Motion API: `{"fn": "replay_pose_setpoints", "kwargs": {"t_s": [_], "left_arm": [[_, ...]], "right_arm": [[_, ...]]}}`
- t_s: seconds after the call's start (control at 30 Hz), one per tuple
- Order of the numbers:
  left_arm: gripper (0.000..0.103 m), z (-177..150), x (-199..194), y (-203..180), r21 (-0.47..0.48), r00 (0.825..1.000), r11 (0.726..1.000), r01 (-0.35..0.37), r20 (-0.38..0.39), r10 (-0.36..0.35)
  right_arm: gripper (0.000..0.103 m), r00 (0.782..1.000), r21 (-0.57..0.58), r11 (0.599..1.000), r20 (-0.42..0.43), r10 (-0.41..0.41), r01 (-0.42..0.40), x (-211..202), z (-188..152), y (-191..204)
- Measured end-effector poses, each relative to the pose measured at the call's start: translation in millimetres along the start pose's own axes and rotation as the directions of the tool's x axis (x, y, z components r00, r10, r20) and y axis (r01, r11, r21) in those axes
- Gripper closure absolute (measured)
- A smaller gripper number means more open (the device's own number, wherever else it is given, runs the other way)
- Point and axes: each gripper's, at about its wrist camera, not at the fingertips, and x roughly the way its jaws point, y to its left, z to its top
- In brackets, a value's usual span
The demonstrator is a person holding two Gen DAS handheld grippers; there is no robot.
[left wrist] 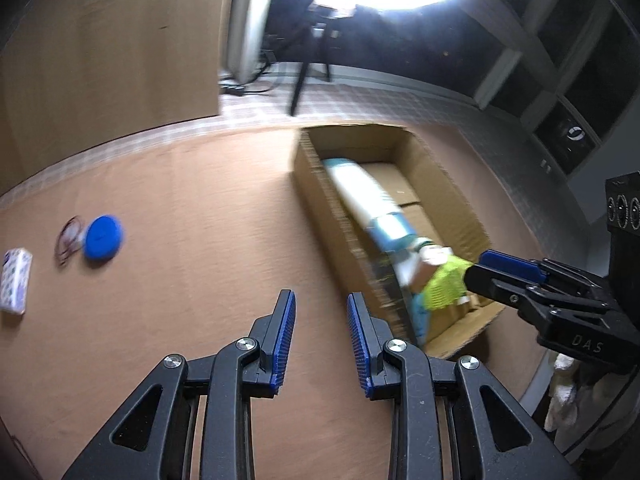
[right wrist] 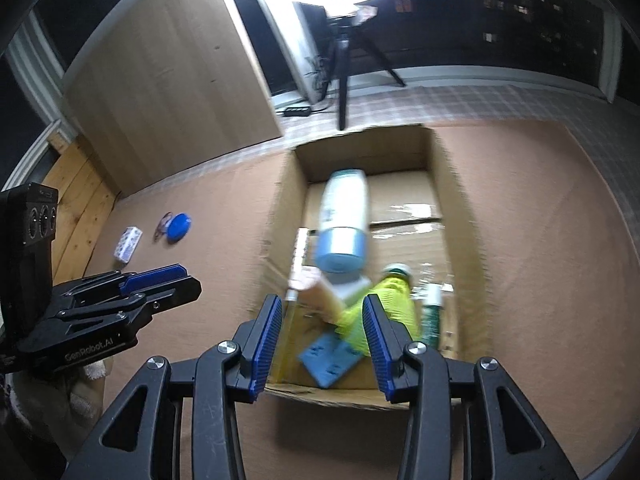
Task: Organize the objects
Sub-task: 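Withdraw both tools from the box toward the blue tape measure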
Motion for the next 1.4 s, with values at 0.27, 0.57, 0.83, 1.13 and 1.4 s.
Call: {"fn": "replay_pose_setpoints", "kwargs": {"t_s": [0.27, 0.57, 0.83, 1.13, 1.4], "left_arm": [[0.074, -14, -16, 79, -0.094, 0.998, 0.993, -0.070, -0.003, 0.070], [0.069, -21, -25, 154, -0.140, 0.987, 0.977, -0.158, -0.006, 0.159], [0.058, -8, -14, 209, -0.122, 0.974, 0.967, -0.225, -0.016, 0.225], [0.058, 9, 13, 245, -0.109, 0.969, 0.963, -0.247, -0.026, 0.245], [0.058, 18, 31, 246, -0.060, 0.964, 0.963, -0.265, -0.025, 0.264]], "right_arm": [[0.048, 0.999, -0.052, 0.998, -0.030, 0.043, -0.045, 28, 9, 49], [0.045, 0.997, -0.117, 0.990, -0.037, 0.071, -0.075, 60, 23, 103], [0.036, 0.996, -0.218, 0.973, -0.053, 0.065, -0.075, 100, 40, 153], [0.035, 0.989, -0.309, 0.942, -0.109, 0.101, -0.130, 154, 53, 196], [0.035, 0.988, -0.350, 0.931, -0.144, 0.057, -0.105, 196, 66, 208]]}}
